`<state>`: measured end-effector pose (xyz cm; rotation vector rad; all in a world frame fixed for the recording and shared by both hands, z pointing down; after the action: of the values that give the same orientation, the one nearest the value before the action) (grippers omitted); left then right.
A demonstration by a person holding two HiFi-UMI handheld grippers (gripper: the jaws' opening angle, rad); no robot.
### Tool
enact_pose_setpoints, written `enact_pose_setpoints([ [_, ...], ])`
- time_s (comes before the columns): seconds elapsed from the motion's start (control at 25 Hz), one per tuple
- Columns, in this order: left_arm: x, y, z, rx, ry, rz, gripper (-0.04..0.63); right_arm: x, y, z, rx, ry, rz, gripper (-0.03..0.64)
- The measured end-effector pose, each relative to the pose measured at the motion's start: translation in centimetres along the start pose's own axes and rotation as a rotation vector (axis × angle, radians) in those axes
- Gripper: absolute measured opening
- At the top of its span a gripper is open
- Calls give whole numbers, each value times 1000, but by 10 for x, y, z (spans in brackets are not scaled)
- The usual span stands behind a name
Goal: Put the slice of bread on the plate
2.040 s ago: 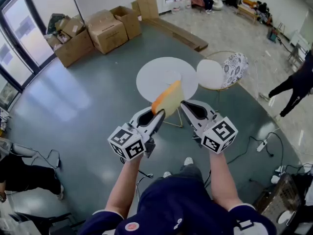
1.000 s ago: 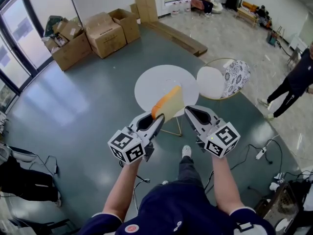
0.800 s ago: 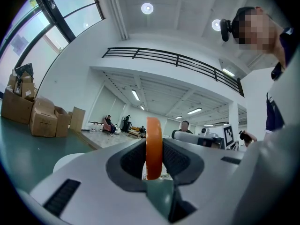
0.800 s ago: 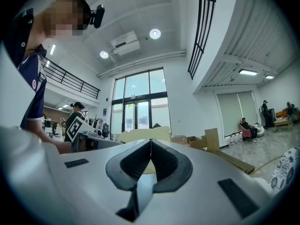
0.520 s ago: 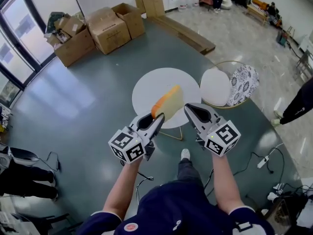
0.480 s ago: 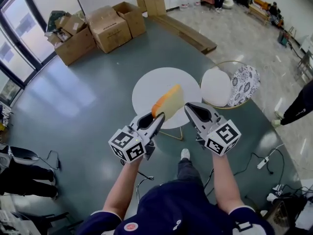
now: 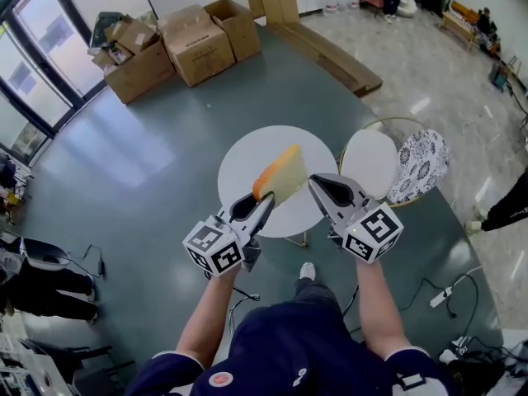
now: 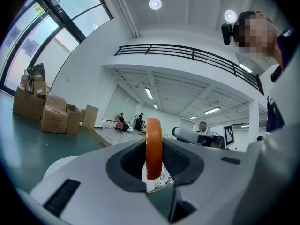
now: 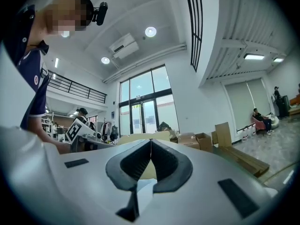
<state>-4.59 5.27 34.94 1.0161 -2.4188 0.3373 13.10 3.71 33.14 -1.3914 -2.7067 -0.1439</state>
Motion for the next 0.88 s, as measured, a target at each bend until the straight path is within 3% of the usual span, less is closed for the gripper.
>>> enact_pose_setpoints([
  [0.44, 9, -40, 2, -8, 6, 87, 95, -55, -16, -19, -18, -63, 75, 8],
  [0.88, 54, -59, 19, 12, 27, 78, 94, -73, -53, -31, 17, -81, 50, 8],
])
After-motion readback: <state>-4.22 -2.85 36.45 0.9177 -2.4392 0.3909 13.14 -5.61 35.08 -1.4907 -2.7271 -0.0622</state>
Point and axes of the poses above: the fingertips, and each gripper's own axes: y backward along the fingers, x to its left, z out of its top, the point moved 6 cm from there along y, backward along the fingers, and after that the axes turned 13 degrees about y, right-handed, at the moved point
